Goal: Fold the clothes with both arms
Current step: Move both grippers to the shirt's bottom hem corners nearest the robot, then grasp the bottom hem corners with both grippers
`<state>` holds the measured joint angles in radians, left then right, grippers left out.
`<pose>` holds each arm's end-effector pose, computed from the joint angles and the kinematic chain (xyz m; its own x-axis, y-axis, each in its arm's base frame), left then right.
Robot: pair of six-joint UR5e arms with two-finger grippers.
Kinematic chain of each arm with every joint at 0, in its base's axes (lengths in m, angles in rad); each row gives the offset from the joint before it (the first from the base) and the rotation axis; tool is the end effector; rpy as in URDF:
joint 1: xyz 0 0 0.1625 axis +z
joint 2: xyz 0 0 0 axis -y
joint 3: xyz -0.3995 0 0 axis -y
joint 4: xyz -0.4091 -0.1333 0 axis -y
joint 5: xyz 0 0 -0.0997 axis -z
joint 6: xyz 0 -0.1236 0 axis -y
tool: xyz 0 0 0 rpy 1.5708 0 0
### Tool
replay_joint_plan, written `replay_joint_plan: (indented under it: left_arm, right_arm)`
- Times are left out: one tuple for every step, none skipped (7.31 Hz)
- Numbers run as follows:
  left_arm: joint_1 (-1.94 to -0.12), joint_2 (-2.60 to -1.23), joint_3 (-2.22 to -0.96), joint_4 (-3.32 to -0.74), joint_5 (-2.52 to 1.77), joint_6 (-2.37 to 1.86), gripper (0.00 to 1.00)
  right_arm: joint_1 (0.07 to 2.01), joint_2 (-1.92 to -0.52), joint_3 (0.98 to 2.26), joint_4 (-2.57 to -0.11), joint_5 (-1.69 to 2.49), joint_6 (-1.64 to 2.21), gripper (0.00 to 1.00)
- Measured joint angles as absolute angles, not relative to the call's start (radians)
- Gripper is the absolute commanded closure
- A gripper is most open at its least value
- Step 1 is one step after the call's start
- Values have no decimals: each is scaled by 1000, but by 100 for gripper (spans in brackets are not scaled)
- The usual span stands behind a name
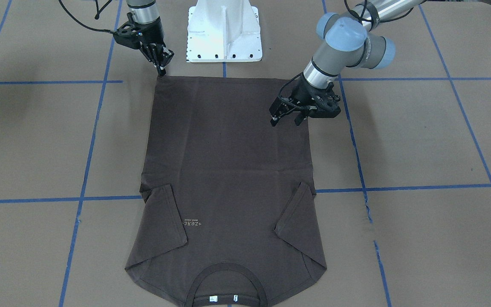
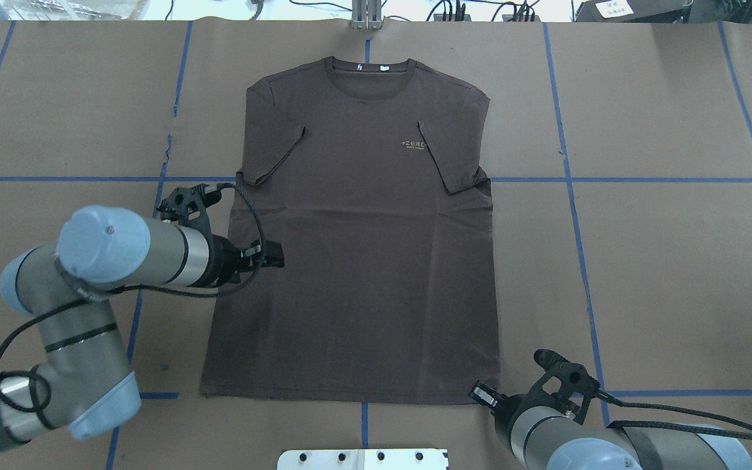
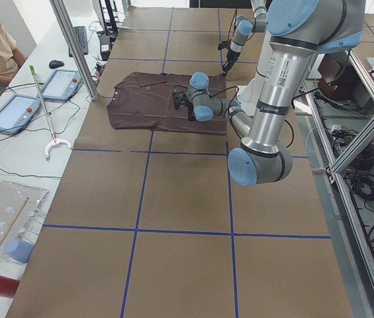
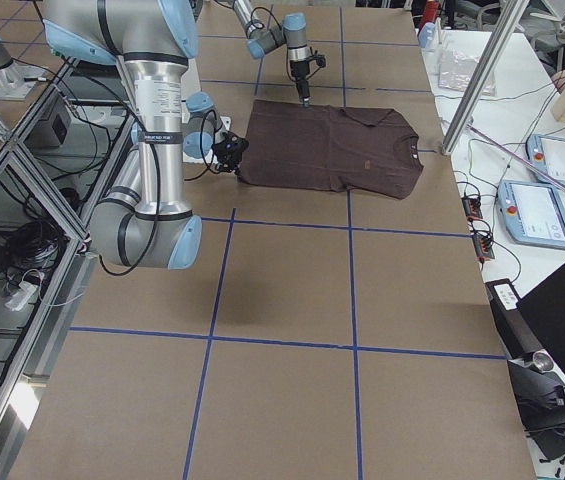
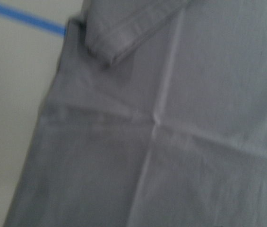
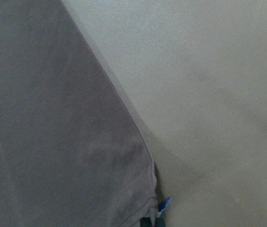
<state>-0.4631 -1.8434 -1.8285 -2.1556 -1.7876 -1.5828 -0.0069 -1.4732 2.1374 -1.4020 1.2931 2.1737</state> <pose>0.5005 -0.3692 0.3039 0.3905 -0.2081 -0.8968 0.2682 0.9576 -0.1054 -0.5172 -0.1636 0.3141 0.4428 0.5423 0.7141 -0.5430 0.7959 -0.2677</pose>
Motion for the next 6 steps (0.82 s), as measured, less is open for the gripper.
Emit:
replay_joint_plan:
  left_arm:
    - [-394,-1751,-1915,-2140,-1725,-1615,11]
    - [-326,-1681,-1974,-2121,-1669,-1655,14]
    - [-274,-1650,-2002,-2095,-1634,-1690,15]
    - [-237,-1639,-2024,-2058,-1617,-1717,17]
    - [-209,-1634,-2042,-2019,-1610,-1731,17]
    - [-190,-1632,-2050,-1996,-1606,-1737,19]
  right_arm:
    - [-6,-1475,2149,-1402,1293,2174,100]
    - [-6,-1478,2158,-1402,1295,2174,100]
    - [-6,-1479,2162,-1402,1296,2174,100]
    - [-7,-1478,2164,-1402,1296,2174,100]
    - [-7,-1477,2164,-1402,1296,2174,100]
    - [-6,-1475,2164,-1402,1296,2175,100]
